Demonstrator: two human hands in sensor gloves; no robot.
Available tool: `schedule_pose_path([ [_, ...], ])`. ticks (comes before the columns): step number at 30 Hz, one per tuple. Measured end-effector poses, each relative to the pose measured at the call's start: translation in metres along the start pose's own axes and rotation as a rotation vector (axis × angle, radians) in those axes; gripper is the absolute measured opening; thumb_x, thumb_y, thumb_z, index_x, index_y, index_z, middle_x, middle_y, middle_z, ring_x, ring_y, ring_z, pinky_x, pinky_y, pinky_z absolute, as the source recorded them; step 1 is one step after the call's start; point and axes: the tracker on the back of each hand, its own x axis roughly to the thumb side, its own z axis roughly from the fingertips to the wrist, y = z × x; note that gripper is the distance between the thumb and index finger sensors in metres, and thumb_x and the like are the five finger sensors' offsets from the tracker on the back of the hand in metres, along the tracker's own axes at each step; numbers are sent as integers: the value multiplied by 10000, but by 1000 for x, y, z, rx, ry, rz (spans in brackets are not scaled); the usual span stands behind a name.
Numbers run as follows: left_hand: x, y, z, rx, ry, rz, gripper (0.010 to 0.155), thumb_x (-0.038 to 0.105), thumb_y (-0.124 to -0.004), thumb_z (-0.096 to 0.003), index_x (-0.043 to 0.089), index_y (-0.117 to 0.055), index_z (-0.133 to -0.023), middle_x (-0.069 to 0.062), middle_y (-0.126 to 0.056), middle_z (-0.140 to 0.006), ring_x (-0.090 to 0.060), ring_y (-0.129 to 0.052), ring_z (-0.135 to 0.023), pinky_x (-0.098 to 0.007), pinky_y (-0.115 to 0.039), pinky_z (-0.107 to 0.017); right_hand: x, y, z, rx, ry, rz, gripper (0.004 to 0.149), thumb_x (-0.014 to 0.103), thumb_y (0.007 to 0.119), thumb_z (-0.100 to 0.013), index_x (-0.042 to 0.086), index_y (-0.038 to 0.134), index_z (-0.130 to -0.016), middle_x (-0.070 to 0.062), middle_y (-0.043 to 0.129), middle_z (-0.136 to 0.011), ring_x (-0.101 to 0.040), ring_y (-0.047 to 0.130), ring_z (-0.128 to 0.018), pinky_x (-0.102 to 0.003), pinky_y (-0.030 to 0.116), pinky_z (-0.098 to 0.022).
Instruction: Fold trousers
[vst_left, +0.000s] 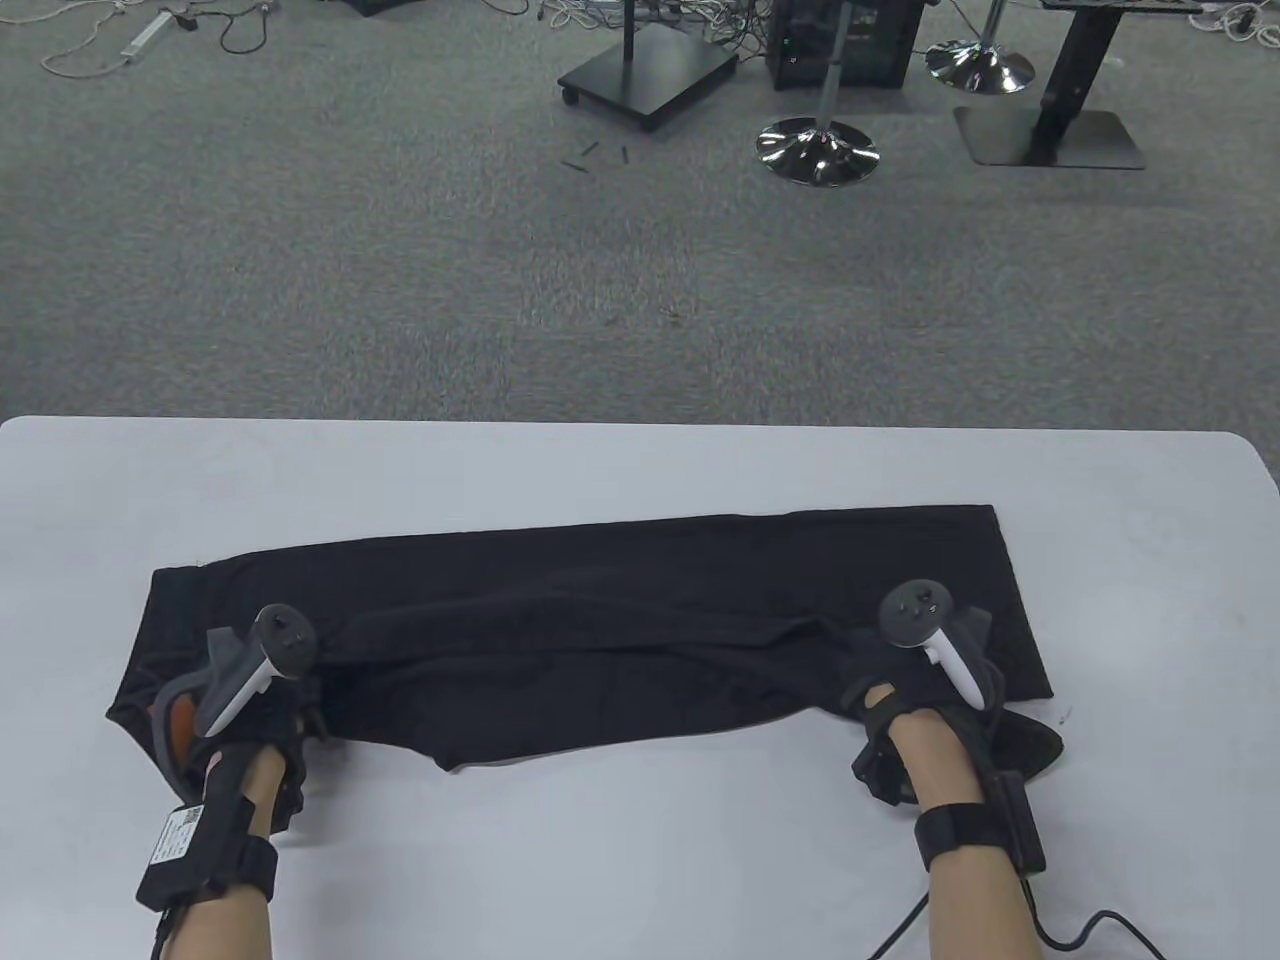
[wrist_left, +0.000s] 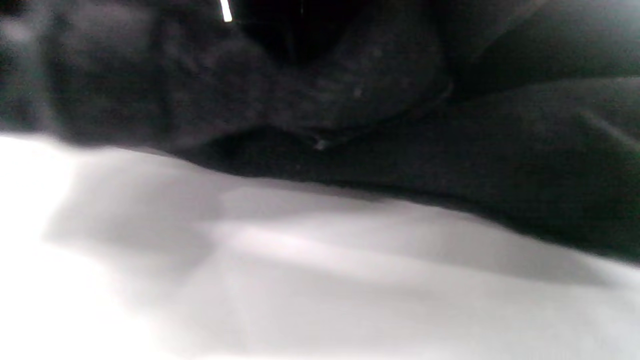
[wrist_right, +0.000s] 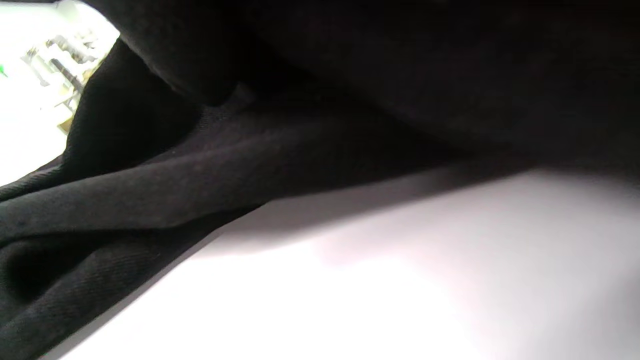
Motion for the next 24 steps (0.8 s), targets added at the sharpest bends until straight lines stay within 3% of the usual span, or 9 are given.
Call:
schedule_pose_path([
  [5, -18, 7, 14, -75, -28, 12, 531, 492, -741, -549, 321, -745, -1052, 68, -756, -1116, -258, -762, -1098, -573, -543, -836, -11, 2, 40, 129, -92, 67, 495, 435, 774, -551, 158, 770, -961, -148, 780, -1016, -407, 773, -936, -605, 660, -645],
  [8, -29, 15, 19, -149, -43, 41, 525, 474, -754, -551, 307, -755, -1048, 61, -763, -1112, -260, -773, -1092, -580, -560, -828, -21, 1, 58, 268, -106, 1, 498, 428, 767, -560, 155, 745, -976, -150, 745, -1037, -411, 768, -940, -613, 646, -657],
  [10, -32, 27, 25, -144, -41, 39, 518, 459, -767, -549, 297, -767, -1041, 58, -774, -1105, -257, -786, -1086, -580, -574, -823, -31, -5, 64, 391, -100, -108, 500, 426, 758, -571, 171, 712, -999, -149, 796, -1008, -414, 773, -935, -619, 634, -662],
  [12, -31, 41, 33, -122, -44, 15, 514, 460, -772, -546, 299, -776, -1034, 64, -786, -1098, -254, -801, -1077, -577, -585, -820, -36, -13, 67, 431, -92, -207, 500, 411, 767, -570, 167, 705, -1002, -156, 788, -1010, -422, 757, -941, -630, 613, -668],
  [16, -21, 79, 53, 37, 18, -57, 489, 455, -801, -535, 302, -830, -998, 71, -839, -1064, -247, -861, -1033, -573, -594, -817, -31, -54, 74, 330, -129, -296, 488, 365, 805, -559, 155, 728, -992, -168, 811, -991, -434, 722, -956, -657, 542, -696],
  [19, -6, 98, 62, 203, 65, -114, 477, 463, -805, -532, 320, -848, -985, 91, -853, -1056, -231, -873, -1024, -563, -603, -819, -17, -88, 75, 109, -129, -267, 450, 295, 843, -542, 128, 786, -956, -192, 848, -934, -442, 651, -986, -672, 462, -721],
  [22, 3, 99, 58, 274, 87, -127, 478, 468, -803, -533, 332, -841, -990, 102, -841, -1064, -223, -863, -1033, -558, -604, -820, -4, -103, 67, -14, -98, -170, 442, 298, 845, -539, 146, 793, -951, -167, 854, -924, -429, 641, -991, -666, 436, -736],
  [24, 3, 92, 52, 263, 108, -116, 479, 472, -798, -535, 338, -835, -993, 108, -835, -1068, -219, -858, -1039, -558, -600, -822, -2, -101, 58, -1, -31, -120, 438, 285, 841, -543, 151, 783, -956, -158, 844, -932, -430, 641, -991, -667, 425, -741],
])
